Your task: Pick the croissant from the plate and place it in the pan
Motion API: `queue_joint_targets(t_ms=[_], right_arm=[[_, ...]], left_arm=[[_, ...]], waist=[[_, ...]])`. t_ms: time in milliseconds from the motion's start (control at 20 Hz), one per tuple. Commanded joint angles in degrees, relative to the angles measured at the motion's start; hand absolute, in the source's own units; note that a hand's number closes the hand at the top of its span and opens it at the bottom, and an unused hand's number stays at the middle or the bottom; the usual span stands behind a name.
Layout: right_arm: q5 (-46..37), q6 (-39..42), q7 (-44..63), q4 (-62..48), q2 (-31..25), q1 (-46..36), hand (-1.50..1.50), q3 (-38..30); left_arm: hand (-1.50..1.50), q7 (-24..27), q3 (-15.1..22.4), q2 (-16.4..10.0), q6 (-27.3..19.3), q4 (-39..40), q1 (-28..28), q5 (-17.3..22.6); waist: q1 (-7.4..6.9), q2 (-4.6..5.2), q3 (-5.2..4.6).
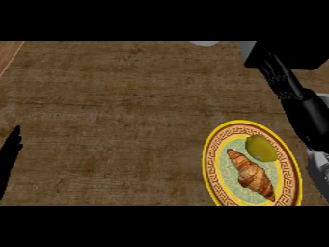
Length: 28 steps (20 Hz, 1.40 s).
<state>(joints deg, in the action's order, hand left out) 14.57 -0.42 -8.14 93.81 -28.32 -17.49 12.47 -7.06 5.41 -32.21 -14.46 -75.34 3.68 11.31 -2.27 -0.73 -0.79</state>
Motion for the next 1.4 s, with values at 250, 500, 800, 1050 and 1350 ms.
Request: queue_joint_targets(t_ms=[250, 500, 800, 1050, 1350], right_arm=[[11.87, 12.71, 0.81, -3.84, 0.55, 12.04, 1.5, 1.63], [-11.71, -1.98, -18.63, 6.36, -2.22, 28.24, -1.5, 3.72], [-25.13, -16.38, -26.77, 11.81, -0.18, 44.82, -1.5, 5.1], [-32.12, -19.88, -10.3, 18.78, -0.57, 42.52, -1.5, 4.7], [-39.88, -13.65, 15.05, 29.11, -3.28, 35.34, -1.5, 6.07]], left_arm=[[0.0, 3.25, 0.48, 18.58, -3.38, -4.71, -0.12, 9.09], [0.0, 1.57, 0.43, 19.89, -3.43, -7.09, 1.67, 10.89], [0.0, 3.1, -0.13, 19.46, -2.6, -7.02, 2.0, 10.17], [0.0, 0.56, 2.02, 21.0, -3.27, -7.27, -0.43, 8.5], [0.0, 4.62, 1.45, 22.15, -1.85, -3.46, -0.44, 7.58]], waist=[[2.36, 0.87, 0.8], [7.22, -0.53, 0.89], [4.74, 0.26, 0.75], [2.75, 0.7, 0.71], [2.25, 0.83, 0.62]])
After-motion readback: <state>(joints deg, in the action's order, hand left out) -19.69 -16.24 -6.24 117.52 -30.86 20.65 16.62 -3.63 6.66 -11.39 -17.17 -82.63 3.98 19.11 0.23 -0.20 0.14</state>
